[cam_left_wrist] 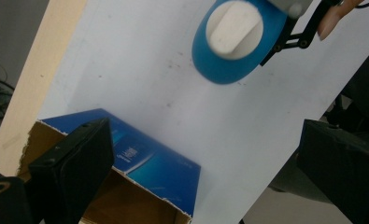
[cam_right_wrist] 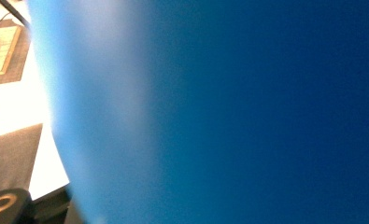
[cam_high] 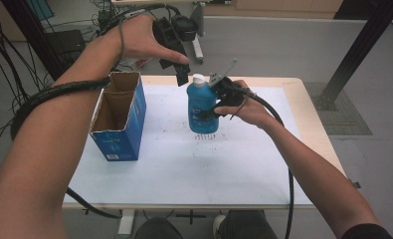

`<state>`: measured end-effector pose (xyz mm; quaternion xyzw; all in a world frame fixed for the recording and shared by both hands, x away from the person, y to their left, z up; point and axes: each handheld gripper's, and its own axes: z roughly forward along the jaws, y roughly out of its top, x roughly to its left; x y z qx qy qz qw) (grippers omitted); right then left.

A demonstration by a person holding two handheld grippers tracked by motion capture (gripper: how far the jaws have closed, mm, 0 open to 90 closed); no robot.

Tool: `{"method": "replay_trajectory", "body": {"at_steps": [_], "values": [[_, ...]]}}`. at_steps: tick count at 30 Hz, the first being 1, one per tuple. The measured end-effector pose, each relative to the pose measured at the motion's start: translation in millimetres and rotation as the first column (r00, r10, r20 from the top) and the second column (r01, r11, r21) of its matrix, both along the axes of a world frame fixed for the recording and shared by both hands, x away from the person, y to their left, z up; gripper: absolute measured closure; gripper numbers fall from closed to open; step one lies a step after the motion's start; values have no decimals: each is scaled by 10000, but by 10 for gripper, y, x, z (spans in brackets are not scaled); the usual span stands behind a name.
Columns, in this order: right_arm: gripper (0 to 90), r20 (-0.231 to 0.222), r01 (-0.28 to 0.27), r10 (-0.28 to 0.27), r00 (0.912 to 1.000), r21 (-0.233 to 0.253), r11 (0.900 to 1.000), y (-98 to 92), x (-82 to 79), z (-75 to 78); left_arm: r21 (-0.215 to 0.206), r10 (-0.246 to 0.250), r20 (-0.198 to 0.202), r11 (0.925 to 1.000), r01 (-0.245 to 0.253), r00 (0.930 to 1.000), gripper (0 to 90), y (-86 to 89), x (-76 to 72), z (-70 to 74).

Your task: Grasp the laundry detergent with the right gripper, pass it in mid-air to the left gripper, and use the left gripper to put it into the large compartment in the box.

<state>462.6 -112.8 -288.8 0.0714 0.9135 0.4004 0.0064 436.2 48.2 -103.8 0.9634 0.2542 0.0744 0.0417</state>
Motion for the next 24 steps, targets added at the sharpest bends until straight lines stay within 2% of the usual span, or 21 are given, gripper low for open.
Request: {"method": "replay_trajectory", "body": {"at_steps": [8,13,24], "values": [[436,210,-607,605,9979,80,9981,153,-76,-38,193,-350,-197,9992,354,9992,51,-62,-59,-82],[436,359,-764,757,9965,168,9969,170,-100,-32,300,-680,-356,9972,691,9971,50,-143,-85,-126],[436,585,-1059,1039,9929,324,9938,189,-154,10,564,-1014,-560,9929,1045,9933,50,-272,-128,-211]]}}
